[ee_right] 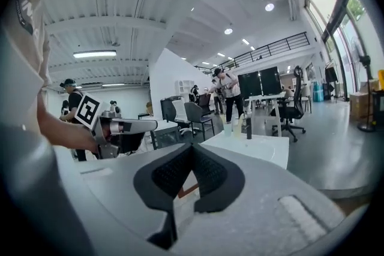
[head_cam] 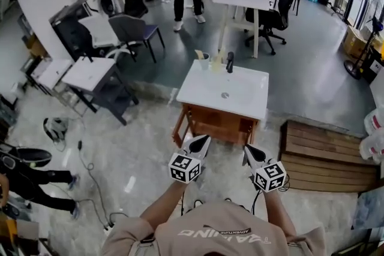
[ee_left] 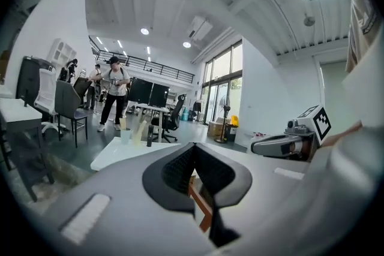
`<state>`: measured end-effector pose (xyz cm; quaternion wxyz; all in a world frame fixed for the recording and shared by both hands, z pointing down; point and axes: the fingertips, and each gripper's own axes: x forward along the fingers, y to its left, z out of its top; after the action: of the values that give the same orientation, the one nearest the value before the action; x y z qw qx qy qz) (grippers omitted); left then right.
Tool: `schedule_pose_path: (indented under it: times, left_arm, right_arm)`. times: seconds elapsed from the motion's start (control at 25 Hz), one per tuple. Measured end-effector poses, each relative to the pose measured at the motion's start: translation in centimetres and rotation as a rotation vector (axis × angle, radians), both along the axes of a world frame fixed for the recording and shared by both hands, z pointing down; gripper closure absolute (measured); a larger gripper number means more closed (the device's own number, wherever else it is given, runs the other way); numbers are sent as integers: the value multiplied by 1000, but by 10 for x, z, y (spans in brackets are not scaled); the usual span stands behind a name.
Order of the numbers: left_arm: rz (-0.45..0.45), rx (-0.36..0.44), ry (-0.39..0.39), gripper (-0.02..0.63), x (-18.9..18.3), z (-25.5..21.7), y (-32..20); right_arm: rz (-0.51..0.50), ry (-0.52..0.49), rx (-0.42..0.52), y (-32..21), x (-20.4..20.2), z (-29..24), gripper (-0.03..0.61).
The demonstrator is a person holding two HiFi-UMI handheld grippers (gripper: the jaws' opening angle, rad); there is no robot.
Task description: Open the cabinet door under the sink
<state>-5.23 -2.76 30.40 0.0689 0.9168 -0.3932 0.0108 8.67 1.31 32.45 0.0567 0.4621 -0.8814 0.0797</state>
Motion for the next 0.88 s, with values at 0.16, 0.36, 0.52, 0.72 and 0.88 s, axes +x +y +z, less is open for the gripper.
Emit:
schedule_pose_path:
  times: [0.16,0.36,0.52,0.72,0.88]
  left_arm:
    - [-5,62,34,595,-4,-30,8]
    - [9,135,4,595,-5,-47,28]
    - [5,161,-53,595,-6,-38,34]
    - [7,200,-65,595,0,-46,34]
    - [10,223,-48,595,-4,-59,39]
  right_arm:
    - [38,11,80,3,0,-27,577]
    - [134,-15,172,12,6,-44,577]
    - [136,-8,165,18,1,-37,577]
    - [124,37,193,21,-3,-48,577]
    - [133,50,215,26,-4,-58,577]
